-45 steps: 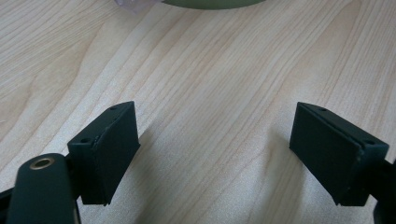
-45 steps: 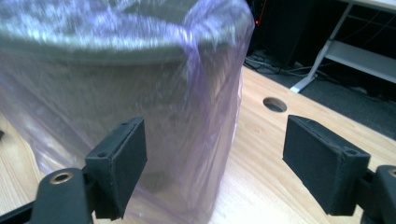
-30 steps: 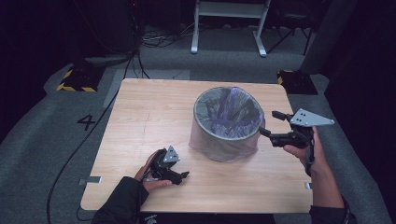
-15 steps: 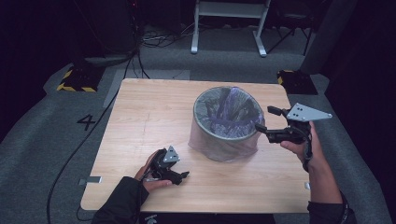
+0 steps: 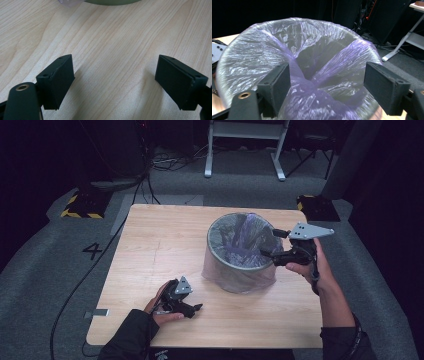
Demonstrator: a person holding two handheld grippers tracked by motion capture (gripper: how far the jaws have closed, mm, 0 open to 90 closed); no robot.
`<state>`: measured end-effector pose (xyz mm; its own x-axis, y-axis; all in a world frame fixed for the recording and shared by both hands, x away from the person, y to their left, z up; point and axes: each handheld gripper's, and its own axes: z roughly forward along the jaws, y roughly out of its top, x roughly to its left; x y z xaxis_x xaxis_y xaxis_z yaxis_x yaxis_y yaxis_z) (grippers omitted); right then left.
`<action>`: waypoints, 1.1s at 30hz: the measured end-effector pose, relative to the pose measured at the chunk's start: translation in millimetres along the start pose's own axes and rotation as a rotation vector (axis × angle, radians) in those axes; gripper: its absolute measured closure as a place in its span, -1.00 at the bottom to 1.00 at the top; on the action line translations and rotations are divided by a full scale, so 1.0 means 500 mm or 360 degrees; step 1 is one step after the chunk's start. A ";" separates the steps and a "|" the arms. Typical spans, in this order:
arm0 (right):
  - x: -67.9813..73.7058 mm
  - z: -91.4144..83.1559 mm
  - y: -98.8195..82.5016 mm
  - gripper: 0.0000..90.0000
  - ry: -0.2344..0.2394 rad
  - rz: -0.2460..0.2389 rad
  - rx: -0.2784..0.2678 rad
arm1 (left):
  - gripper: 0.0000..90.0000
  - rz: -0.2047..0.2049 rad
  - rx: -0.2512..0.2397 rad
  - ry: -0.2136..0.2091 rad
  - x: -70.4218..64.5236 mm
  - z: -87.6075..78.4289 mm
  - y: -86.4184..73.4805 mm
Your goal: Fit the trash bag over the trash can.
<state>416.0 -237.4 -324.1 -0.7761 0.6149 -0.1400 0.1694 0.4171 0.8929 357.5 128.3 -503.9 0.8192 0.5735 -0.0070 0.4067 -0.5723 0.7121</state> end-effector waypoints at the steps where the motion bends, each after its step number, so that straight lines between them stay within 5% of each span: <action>1: 0.000 0.000 0.000 -0.52 0.0000 0.0000 0.0000 | -0.67 0.0000 -0.0001 -0.0001 0.000 0.000 0.000; 21: 0.000 0.062 0.023 -0.50 0.0066 -0.0010 0.0195 | -0.67 0.0001 0.0001 0.0000 0.000 0.000 0.000; 33: -0.003 0.082 0.030 -0.52 0.0208 0.0006 0.0347 | -0.67 0.0001 0.0000 0.0000 0.000 0.000 0.000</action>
<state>444.3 -204.7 -327.9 -0.8446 0.5310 -0.0677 0.2886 0.5582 0.7779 357.5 128.3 -503.9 0.8196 0.5729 -0.0065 0.4059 -0.5727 0.7122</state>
